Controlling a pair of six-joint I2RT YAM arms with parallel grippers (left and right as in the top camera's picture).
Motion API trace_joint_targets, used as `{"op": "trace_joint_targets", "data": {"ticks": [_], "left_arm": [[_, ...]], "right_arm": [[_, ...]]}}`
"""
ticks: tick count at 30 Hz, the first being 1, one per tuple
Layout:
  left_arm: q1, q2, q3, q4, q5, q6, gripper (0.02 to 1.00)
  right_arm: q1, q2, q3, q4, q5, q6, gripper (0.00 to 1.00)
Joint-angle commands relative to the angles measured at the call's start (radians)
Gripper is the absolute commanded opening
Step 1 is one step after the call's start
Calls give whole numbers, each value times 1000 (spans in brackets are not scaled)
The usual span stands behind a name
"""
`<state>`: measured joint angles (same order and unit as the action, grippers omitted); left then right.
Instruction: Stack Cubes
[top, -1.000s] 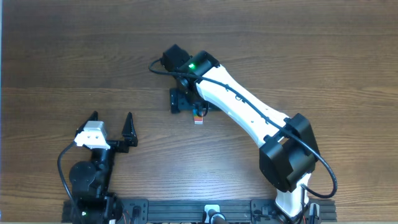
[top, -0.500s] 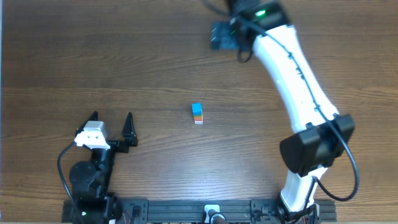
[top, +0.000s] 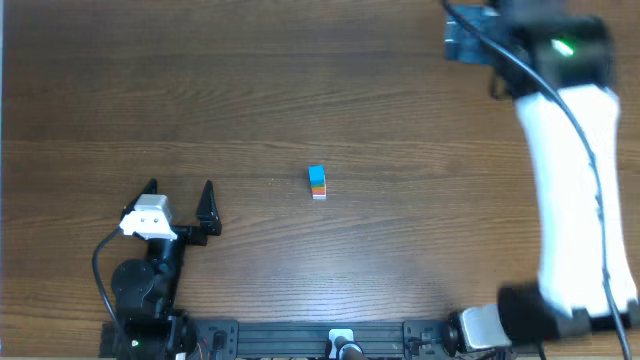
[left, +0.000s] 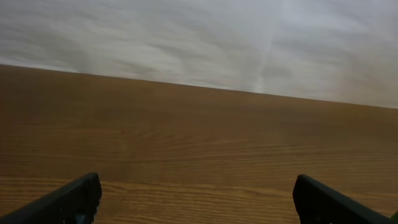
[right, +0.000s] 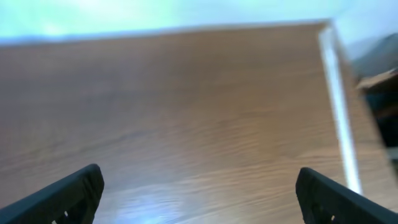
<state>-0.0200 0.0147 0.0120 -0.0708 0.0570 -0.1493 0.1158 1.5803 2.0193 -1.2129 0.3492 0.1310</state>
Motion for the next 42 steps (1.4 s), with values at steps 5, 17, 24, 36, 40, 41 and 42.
{"op": "trace_joint_targets", "data": {"ticks": [5, 17, 24, 36, 40, 41, 42], "left_arm": [[-3, -8, -6, 0, 13, 15, 998], [-3, -8, -6, -1, 13, 15, 1000], [-3, -8, -6, 0, 13, 15, 1000], [-3, -8, -6, 0, 13, 15, 1000], [-3, -8, -6, 0, 13, 15, 1000], [-3, -8, -6, -1, 13, 15, 1000], [-3, -8, -6, 0, 13, 15, 998]], "right_arm": [[-152, -446, -349, 95, -212, -84, 993], [-197, -1161, -1155, 579, -327, -136, 991], [-196, -1505, -1484, 779, -386, -106, 993], [-167, -1569, -1649, 830, -390, -5, 993], [-167, -1569, -1649, 830, -390, -5, 993], [-167, -1569, -1649, 830, -390, -5, 993], [-167, -1569, -1649, 830, -390, -5, 993]]}}
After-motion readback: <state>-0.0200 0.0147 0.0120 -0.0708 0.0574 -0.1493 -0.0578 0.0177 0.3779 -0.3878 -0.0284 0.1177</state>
